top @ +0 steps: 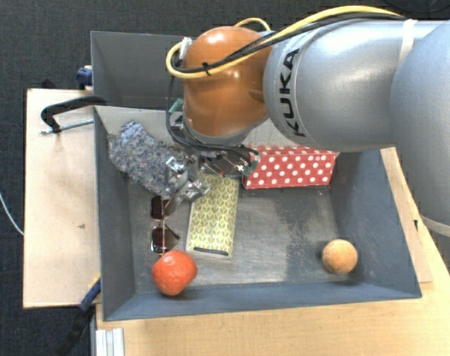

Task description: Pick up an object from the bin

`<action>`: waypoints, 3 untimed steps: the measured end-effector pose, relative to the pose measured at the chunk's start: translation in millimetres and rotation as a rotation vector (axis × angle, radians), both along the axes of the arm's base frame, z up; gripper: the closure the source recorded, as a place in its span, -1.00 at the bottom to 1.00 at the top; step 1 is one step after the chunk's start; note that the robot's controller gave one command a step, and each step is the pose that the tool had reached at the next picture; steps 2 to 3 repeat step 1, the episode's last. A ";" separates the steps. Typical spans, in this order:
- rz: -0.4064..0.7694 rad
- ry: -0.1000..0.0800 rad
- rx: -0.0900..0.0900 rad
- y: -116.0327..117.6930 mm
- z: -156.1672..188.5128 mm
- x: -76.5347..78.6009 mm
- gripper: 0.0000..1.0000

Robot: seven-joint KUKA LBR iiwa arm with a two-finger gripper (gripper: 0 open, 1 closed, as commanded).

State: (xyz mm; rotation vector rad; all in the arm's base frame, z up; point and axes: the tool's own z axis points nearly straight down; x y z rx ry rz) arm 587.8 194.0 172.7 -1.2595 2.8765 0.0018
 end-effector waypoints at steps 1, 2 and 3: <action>0.146 -0.001 0.001 1.4 42.4 -16.9 1.00; 0.146 -0.001 0.001 1.4 42.4 -16.9 1.00; 0.146 -0.001 0.001 1.4 42.4 -16.9 1.00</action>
Offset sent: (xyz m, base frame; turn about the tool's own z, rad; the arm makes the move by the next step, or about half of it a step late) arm -0.0032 -0.0172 -0.1027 -0.4456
